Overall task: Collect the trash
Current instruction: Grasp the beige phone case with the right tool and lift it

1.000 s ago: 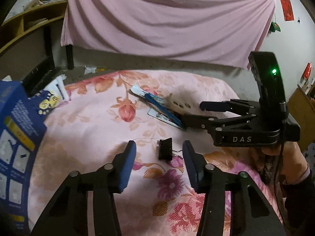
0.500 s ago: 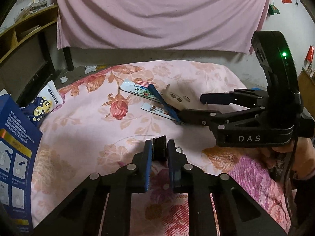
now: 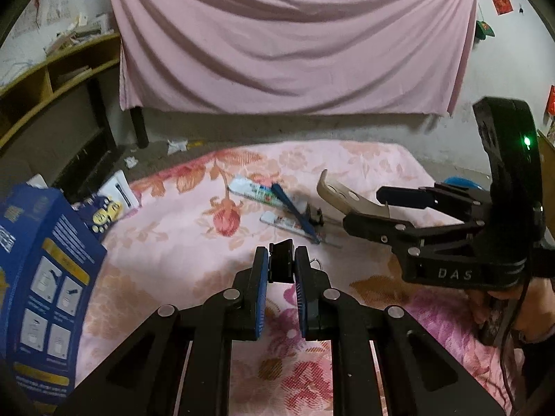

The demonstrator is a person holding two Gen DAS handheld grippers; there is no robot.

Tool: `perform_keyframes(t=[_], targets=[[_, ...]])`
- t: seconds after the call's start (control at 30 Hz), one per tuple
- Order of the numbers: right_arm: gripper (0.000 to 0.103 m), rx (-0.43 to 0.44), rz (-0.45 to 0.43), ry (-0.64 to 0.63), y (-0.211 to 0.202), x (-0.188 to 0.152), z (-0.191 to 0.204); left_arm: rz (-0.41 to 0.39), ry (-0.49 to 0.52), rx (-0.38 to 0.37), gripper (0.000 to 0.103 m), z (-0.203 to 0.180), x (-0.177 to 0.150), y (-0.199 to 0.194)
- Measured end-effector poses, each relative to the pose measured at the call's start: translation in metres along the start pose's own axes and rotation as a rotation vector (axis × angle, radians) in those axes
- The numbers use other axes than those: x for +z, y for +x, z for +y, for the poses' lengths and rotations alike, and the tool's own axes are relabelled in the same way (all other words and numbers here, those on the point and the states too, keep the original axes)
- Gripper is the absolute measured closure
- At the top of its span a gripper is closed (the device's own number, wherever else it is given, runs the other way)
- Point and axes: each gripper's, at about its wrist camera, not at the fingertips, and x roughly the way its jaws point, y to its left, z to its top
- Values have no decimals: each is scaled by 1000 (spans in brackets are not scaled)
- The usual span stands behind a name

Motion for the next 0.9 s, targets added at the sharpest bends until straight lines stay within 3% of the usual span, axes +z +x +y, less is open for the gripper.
perform_keyframes(t=[0.33,0.9], targets=[[40,-40,-220,12,-44,-4,0,-175,-1,46,91,-21,15,-38],[40,-198,-665,86,-154,-27,-22,-539,67,-26,91,-101,46,-112]])
